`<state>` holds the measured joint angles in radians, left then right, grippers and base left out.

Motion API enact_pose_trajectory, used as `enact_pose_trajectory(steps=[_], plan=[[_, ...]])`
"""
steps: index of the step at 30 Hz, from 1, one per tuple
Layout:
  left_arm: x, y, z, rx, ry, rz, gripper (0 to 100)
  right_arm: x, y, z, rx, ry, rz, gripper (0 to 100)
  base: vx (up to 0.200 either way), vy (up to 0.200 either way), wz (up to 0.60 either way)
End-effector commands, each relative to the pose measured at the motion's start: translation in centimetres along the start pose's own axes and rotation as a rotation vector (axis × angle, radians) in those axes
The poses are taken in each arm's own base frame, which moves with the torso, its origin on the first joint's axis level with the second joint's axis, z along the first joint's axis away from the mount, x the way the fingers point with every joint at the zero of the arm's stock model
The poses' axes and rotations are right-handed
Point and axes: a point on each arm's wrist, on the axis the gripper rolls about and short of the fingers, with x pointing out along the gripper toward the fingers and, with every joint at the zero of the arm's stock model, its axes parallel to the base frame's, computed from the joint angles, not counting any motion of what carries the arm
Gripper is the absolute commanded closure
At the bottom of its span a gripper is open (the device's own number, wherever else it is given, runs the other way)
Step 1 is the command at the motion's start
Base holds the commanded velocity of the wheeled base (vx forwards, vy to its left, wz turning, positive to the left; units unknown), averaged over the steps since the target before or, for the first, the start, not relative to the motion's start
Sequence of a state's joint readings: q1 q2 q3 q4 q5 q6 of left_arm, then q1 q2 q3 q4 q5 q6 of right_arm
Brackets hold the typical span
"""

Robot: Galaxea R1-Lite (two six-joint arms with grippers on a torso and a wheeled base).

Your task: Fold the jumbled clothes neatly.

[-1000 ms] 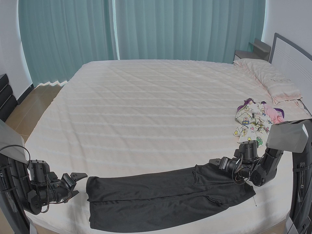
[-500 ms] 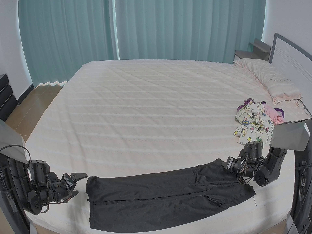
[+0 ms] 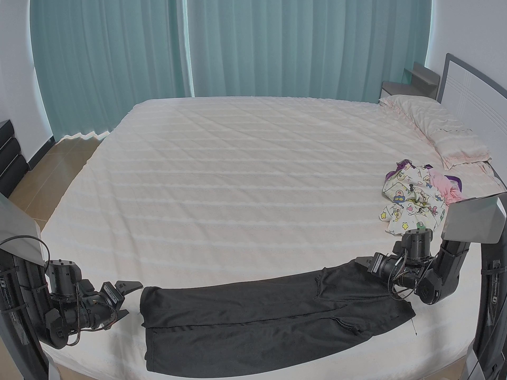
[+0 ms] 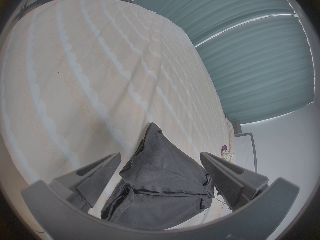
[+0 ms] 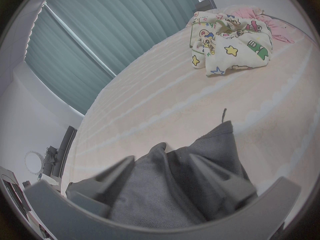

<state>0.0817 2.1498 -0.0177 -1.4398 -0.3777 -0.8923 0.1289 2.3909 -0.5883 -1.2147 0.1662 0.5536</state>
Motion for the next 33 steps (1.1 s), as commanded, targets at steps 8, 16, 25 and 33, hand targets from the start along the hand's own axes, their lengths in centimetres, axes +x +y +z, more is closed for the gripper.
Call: enact_pose_trajectory(steps=[8, 16, 25, 33], plan=[[0.0, 0.0, -0.6, 0.002, 0.018, 0.015, 0, -5.3, 2.8, 0.9, -0.024, -0.031, 0.045, 0, 0.000, 0.000, 0.00], [0.0, 0.0, -0.6, 0.002, 0.021, 0.017, 0, -8.1, 4.0, -1.4, 0.183, 0.054, 0.054, 0, -0.200, 0.000, 0.00], [0.0, 0.1, -0.7, 0.002, 0.021, 0.020, 0, -9.1, 4.0, -4.5, 0.251, 0.165, 0.010, 0, -0.156, 0.000, 0.00], [0.0, 0.1, -0.7, 0.005, 0.021, 0.020, 0, -7.3, 3.4, -5.7, 0.286, 0.191, -0.052, 0, 0.000, 0.000, 0.00]])
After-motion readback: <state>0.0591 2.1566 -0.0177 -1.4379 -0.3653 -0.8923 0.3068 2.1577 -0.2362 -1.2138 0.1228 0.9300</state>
